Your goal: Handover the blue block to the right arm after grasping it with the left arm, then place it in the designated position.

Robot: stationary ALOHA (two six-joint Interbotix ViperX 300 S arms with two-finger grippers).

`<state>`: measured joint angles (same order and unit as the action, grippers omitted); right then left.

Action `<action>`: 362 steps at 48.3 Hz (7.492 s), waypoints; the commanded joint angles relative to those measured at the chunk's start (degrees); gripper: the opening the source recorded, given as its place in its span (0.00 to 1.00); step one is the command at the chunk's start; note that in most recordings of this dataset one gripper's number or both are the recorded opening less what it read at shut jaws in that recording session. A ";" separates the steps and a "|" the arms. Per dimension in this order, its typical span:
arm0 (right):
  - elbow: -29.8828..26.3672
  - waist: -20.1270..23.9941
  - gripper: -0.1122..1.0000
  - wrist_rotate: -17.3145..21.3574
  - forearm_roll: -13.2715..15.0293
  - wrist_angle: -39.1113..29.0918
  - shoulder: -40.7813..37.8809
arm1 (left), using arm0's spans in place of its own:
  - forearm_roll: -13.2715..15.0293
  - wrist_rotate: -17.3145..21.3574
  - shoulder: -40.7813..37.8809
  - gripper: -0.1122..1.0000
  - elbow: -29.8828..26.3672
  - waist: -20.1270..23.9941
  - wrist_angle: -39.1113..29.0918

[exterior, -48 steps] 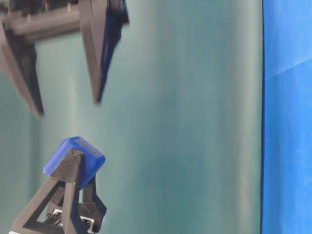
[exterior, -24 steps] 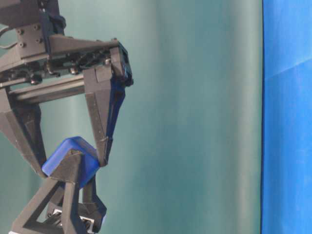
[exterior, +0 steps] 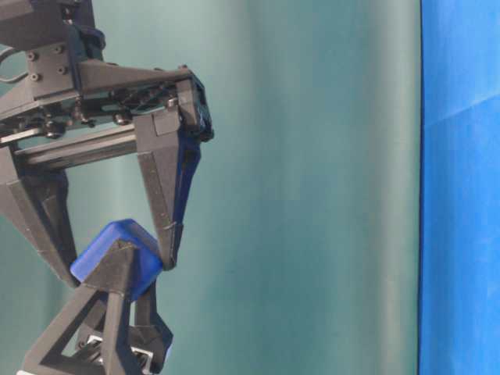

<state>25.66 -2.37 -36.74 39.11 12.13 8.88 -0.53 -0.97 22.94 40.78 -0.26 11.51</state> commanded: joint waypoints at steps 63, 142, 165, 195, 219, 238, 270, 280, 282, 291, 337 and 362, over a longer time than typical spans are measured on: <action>-2.02 0.00 0.53 0.62 -0.53 -3.16 0.79 | 0.09 0.18 0.44 0.80 -0.70 -0.53 4.13; 15.47 1.67 0.53 3.60 -0.79 -12.30 24.08 | 0.09 0.00 4.48 0.94 2.81 -0.62 3.52; 15.47 1.93 0.53 26.10 -10.90 -12.04 24.52 | 0.09 0.09 4.48 0.94 2.90 -0.62 3.43; 15.21 1.93 0.53 60.91 -14.41 -18.02 26.02 | 0.09 0.18 4.48 0.94 2.81 -0.70 2.99; 14.85 1.93 0.53 60.91 -14.33 -18.37 25.93 | 0.09 0.18 4.57 0.94 2.72 -0.62 2.99; 14.77 2.02 0.53 61.08 -14.33 -18.46 25.93 | 0.09 0.09 4.48 0.94 2.81 -0.70 2.99; 14.77 1.93 0.53 61.35 -14.33 -18.81 25.93 | 0.09 0.09 4.48 0.94 2.72 -0.70 2.99; 14.77 1.93 0.53 61.52 -14.41 -19.60 25.93 | 0.09 0.09 4.48 0.94 2.72 -0.70 2.99; 14.77 2.02 0.53 61.61 -14.50 -20.21 25.93 | 0.09 0.09 4.48 0.94 2.72 -0.70 2.99; 14.77 2.99 0.53 61.79 -15.03 -25.05 25.93 | 0.09 0.18 4.48 0.94 2.64 -0.70 2.99; 15.03 5.36 0.53 61.61 -17.40 -37.97 25.75 | 0.09 0.09 4.48 0.94 2.64 -0.88 3.16; 15.73 4.83 0.53 62.14 -17.40 -27.95 15.38 | 0.09 0.09 4.48 0.94 2.64 -0.88 3.08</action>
<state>42.01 2.81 25.05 21.80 -18.37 25.93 -0.35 -0.88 26.72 44.30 -0.88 14.24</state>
